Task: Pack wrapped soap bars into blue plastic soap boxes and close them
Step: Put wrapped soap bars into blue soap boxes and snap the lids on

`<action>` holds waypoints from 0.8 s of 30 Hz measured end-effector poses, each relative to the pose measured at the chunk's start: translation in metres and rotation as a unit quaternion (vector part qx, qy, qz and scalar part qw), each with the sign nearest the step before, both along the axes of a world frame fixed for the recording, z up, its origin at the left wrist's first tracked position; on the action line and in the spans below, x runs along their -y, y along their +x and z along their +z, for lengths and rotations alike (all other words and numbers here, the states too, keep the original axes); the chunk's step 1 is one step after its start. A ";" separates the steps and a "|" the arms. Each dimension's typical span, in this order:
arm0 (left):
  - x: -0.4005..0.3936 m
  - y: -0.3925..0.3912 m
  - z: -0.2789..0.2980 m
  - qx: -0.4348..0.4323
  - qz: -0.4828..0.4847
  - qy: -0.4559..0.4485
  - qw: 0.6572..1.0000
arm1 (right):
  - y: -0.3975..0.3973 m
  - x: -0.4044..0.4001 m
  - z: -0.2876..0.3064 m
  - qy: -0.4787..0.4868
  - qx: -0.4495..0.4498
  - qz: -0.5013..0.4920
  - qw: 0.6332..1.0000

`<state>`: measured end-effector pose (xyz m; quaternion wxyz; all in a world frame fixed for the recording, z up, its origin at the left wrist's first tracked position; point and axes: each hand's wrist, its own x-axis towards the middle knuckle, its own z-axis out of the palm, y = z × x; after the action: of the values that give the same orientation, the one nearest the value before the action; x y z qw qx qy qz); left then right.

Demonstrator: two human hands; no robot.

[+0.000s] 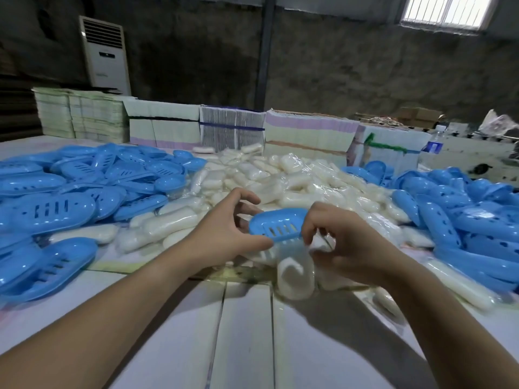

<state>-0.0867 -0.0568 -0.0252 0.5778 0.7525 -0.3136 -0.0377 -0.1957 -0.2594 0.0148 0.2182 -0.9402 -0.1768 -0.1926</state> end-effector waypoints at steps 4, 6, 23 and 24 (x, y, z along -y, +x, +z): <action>-0.012 0.010 0.006 0.000 0.012 0.014 1.000 | -0.008 -0.009 0.000 -0.185 -0.092 -0.062 0.976; -0.016 0.014 0.008 -0.004 0.020 0.014 1.000 | -0.012 -0.013 -0.003 -0.275 -0.051 -0.096 0.955; -0.018 0.021 0.005 0.007 0.024 0.026 0.999 | -0.001 -0.028 -0.012 -0.212 0.002 0.004 0.977; -0.018 0.022 0.004 0.009 0.026 0.026 0.999 | 0.000 -0.029 -0.015 -0.228 -0.002 0.007 0.974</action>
<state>-0.0650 -0.0390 -0.0210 0.5557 0.7757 -0.2981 -0.0246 -0.1962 -0.2304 -0.0003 0.0003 -0.9642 -0.2226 -0.1441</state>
